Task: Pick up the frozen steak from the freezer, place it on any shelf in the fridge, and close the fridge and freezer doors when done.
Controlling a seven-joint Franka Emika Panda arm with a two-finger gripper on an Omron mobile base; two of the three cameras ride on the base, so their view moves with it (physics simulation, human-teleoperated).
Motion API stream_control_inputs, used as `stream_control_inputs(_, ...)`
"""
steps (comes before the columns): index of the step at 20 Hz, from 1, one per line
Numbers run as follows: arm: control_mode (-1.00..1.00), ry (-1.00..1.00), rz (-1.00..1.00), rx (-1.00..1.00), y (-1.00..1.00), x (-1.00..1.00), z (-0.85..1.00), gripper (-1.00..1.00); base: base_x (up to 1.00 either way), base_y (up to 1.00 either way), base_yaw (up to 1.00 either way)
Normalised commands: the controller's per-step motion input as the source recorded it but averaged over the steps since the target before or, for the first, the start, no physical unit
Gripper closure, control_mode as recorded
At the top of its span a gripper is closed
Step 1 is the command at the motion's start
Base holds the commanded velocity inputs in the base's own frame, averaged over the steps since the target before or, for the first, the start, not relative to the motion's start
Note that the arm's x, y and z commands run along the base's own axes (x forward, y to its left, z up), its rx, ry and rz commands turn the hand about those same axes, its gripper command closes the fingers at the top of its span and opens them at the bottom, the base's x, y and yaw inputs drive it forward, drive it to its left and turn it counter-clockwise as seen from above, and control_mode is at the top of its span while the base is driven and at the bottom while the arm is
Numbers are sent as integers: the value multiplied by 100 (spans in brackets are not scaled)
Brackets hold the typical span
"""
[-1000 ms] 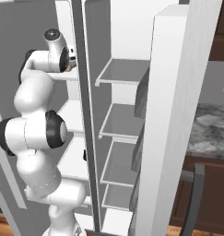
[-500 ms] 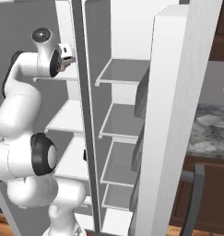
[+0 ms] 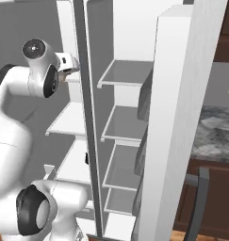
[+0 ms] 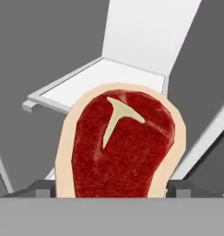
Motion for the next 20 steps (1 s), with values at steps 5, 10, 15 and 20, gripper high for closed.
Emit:
stream_control_inputs(5,-100,-10,-5,10,-100,-88,0,100,0,0,0)
stream_control_inputs(10,-100,-1,-12,11,-100,-22,13,100,0,0,0)
stream_control_inputs(15,-100,2,-7,10,-99,16,25,100,0,0,0)
stream_control_inputs(20,-100,13,0,10,-94,54,4,100,0,0,0)
